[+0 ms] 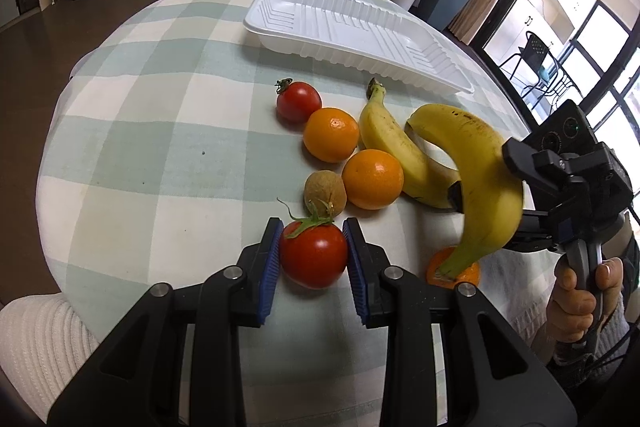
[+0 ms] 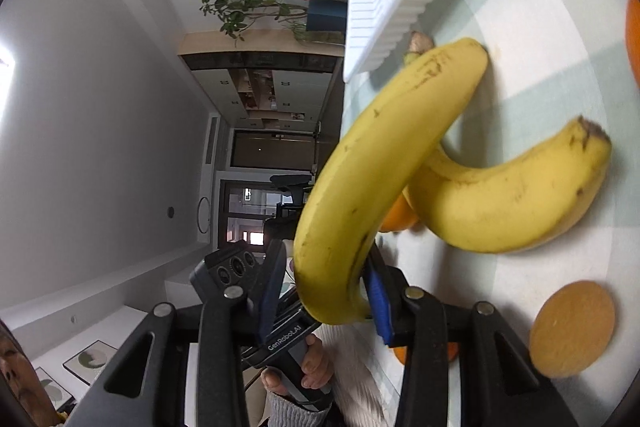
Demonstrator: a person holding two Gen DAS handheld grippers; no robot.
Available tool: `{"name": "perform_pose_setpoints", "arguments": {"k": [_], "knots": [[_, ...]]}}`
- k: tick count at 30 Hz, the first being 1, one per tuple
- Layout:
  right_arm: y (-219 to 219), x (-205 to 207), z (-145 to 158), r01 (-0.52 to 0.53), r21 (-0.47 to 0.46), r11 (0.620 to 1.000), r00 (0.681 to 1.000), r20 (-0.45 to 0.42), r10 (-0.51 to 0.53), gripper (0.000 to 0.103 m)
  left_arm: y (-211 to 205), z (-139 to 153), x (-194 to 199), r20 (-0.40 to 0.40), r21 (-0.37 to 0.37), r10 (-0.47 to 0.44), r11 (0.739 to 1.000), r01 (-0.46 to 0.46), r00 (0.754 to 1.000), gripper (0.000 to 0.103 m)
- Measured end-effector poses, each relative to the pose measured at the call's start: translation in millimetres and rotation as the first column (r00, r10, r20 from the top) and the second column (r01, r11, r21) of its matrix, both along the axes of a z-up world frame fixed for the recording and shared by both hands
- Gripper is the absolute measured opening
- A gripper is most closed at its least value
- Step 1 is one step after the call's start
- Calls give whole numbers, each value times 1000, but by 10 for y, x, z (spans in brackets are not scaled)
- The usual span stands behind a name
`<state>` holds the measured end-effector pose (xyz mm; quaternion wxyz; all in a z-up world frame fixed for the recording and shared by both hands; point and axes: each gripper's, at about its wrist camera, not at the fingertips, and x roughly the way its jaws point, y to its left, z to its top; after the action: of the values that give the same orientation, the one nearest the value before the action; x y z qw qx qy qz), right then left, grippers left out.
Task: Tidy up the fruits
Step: 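Lift the yellow banana with the right gripper away from the other banana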
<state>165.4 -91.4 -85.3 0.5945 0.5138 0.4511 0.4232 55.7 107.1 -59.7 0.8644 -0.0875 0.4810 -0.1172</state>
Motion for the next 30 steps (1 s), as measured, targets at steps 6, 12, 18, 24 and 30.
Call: {"name": "perform_pose_setpoints", "arguments": {"k": [6,12,18,24,30], "knots": [[-67,-11,134,14,22,1000,999,46,-15,43,-8,66,17,9,-3,-3,1000,3,1000,29],[-142,-31,336,17,10,1000,994,105,-18,43,-12,148,51,24,-7,-8,1000,8,1000,28],[-160,-35,524,11,-30,999,986,166,-6,40,-26,167,91,26,-3,-11,1000,11,1000,28],[-196,-44,476,-8,-85,996,992,125,19,40,-36,157,97,22,2,-10,1000,10,1000,28],[-426,-119,682,37,-322,946,981,193,28,52,-28,141,102,19,4,-8,1000,8,1000,28]]}}
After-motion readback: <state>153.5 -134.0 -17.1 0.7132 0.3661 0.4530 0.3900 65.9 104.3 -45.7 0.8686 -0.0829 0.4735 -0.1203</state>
